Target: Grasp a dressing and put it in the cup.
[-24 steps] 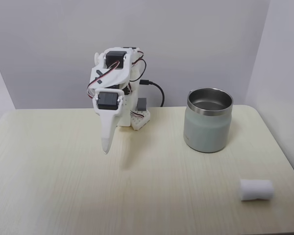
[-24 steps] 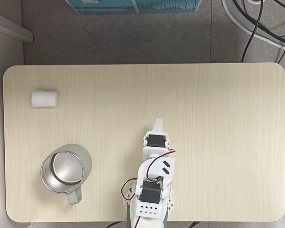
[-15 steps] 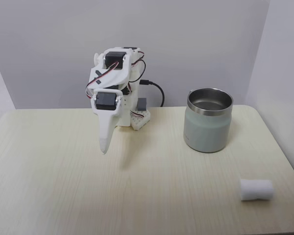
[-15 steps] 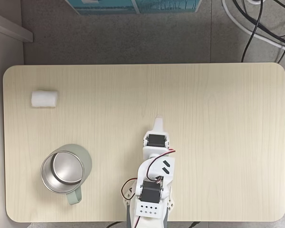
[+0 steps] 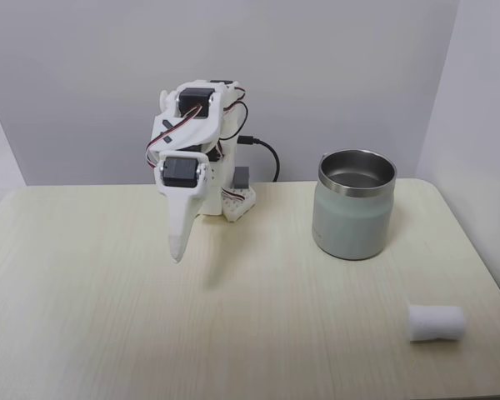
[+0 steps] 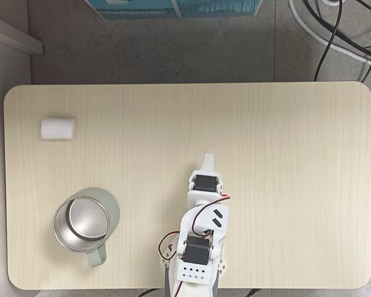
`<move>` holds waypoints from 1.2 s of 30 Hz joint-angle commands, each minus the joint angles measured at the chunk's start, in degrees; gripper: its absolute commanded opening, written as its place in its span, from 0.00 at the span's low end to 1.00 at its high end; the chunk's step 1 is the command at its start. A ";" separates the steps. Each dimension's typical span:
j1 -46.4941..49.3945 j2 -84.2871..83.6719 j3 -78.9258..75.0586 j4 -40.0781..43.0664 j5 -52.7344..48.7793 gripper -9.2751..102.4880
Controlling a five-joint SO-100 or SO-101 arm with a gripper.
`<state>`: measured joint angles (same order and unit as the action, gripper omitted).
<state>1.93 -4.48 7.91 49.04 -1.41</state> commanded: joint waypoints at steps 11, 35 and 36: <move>-11.51 8.53 30.94 13.27 3.34 0.08; -46.41 84.73 84.81 21.27 32.70 0.33; -47.46 87.89 85.87 21.18 32.87 0.33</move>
<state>-42.63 76.64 89.56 71.28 30.76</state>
